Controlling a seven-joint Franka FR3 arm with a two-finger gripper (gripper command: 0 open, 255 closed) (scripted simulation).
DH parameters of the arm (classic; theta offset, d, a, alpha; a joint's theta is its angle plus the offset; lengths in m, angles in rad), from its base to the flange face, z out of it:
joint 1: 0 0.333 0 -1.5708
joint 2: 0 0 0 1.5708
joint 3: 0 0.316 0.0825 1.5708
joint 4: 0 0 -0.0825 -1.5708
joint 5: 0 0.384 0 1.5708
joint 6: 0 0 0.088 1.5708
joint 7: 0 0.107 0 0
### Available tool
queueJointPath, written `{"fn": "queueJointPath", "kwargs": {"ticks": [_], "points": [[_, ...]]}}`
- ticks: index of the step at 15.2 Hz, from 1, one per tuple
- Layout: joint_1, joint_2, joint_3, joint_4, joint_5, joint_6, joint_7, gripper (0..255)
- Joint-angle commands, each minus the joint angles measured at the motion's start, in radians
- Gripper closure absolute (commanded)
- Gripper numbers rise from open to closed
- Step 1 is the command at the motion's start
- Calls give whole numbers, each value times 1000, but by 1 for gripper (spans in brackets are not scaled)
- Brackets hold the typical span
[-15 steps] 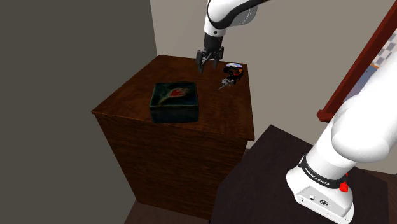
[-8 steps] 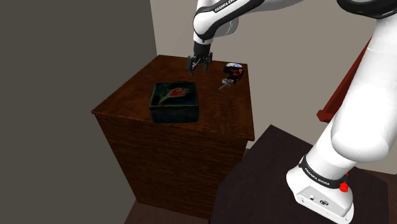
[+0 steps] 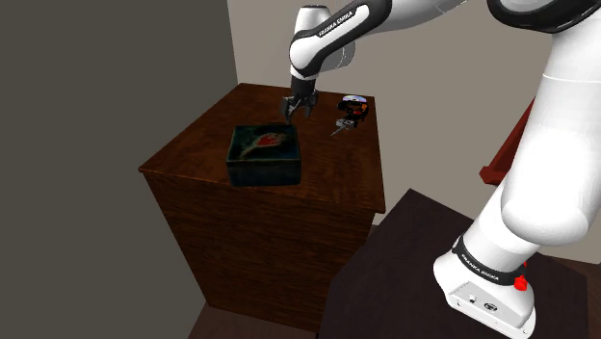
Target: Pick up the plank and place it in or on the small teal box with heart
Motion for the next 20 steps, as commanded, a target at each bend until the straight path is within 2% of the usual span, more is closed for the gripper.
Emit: {"fn": "queueJointPath", "kwargs": {"ticks": [1, 6, 7, 16, 17, 20], "points": [[0, 1, 0, -3, 0, 4, 0, 0], [0, 1, 0, -3, 0, 4, 0, 0], [0, 1, 0, -3, 0, 4, 0, 255], [0, 1, 0, -3, 0, 4, 0, 255], [0, 1, 0, -3, 0, 4, 0, 0], [45, 145, 7, 265, -51, -230, 88, 0]]}}
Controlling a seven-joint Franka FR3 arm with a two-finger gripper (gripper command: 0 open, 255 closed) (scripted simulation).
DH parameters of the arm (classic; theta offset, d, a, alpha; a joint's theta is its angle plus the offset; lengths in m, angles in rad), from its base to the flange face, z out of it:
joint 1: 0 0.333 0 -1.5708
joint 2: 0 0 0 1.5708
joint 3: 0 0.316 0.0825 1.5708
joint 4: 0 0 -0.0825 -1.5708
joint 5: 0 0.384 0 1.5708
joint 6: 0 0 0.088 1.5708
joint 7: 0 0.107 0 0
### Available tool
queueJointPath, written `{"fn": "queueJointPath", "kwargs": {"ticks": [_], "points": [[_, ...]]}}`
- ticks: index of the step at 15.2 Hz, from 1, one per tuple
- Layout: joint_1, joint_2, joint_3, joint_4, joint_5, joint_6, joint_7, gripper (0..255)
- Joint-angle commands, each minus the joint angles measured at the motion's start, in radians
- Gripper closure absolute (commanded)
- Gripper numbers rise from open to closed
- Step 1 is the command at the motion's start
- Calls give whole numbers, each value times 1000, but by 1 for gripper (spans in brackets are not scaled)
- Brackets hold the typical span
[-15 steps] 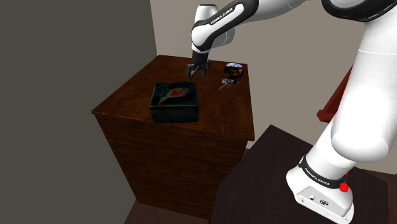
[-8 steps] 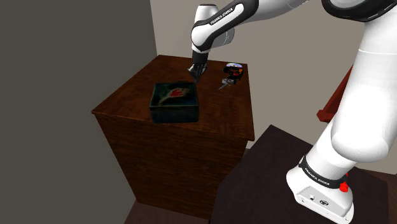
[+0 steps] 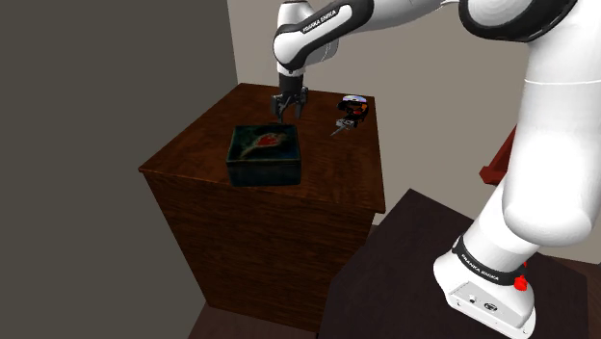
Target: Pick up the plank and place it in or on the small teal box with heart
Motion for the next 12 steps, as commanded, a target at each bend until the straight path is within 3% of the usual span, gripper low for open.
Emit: {"fn": "queueJointPath", "kwargs": {"ticks": [1, 12], "points": [[27, 96, 4, 176, -25, -156, 46, 0], [26, 131, 2, 125, -24, -70, 46, 0]]}}
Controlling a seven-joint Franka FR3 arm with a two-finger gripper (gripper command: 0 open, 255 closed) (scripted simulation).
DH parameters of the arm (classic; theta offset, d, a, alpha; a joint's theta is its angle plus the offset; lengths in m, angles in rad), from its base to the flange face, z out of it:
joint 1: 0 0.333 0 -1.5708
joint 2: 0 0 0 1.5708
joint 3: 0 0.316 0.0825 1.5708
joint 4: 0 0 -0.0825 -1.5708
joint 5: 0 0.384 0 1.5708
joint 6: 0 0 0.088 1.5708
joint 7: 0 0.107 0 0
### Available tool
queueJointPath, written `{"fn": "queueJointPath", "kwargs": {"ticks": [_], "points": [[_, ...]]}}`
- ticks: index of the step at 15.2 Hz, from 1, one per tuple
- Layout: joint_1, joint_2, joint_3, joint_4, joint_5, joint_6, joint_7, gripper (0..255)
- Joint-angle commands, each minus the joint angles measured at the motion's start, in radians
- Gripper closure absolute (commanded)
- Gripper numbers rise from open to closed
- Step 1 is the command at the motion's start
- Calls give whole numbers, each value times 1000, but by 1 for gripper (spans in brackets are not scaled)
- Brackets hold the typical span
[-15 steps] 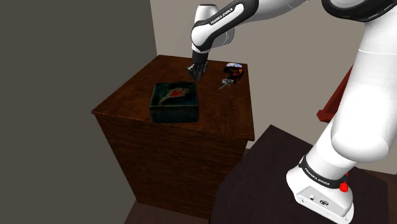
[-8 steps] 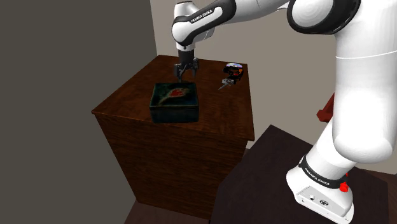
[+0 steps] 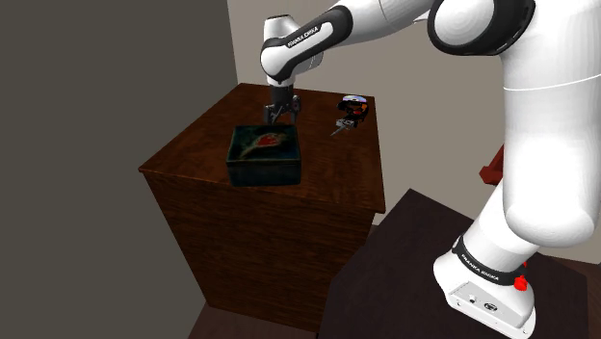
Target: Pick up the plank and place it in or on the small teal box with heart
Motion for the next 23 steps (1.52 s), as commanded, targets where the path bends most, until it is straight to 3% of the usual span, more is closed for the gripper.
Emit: {"fn": "queueJointPath", "kwargs": {"ticks": [1, 5, 6, 15, 23], "points": [[0, 1, 0, 0, 0, 1, 0, 0], [0, 1, 0, 0, 0, 1, 0, 0], [0, 1, 0, 0, 0, 1, 0, 255], [0, 1, 0, 0, 0, 1, 0, 255], [0, -38, 0, 51, 0, -89, -2, 255]]}}
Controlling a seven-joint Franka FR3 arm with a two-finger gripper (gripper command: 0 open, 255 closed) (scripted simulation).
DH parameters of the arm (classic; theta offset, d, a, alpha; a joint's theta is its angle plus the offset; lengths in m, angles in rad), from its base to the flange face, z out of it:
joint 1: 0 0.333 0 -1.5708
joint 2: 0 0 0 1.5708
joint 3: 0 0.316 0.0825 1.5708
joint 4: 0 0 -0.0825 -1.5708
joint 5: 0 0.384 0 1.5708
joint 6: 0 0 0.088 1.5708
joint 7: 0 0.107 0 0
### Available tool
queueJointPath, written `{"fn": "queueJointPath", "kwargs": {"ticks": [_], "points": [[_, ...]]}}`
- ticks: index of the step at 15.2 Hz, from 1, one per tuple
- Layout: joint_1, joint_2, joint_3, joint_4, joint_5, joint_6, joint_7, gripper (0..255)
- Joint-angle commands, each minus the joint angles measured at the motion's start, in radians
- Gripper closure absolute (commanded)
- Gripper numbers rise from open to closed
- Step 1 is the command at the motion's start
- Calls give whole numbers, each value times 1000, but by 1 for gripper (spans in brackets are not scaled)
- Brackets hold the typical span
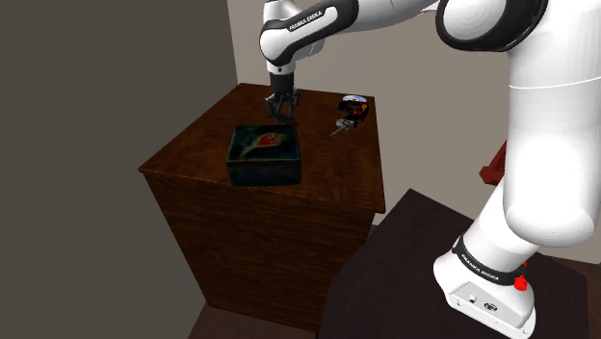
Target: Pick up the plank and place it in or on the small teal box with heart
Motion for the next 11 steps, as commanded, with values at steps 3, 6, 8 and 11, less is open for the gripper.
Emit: {"fn": "queueJointPath", "kwargs": {"ticks": [3, 6, 8, 11], "points": [[1, -12, 0, 36, 0, -48, 0, 255], [1, -22, 0, 62, 0, -84, -1, 255], [1, -27, 0, 81, 0, -109, -2, 255], [1, -34, 0, 112, 0, -146, -3, 255]]}}
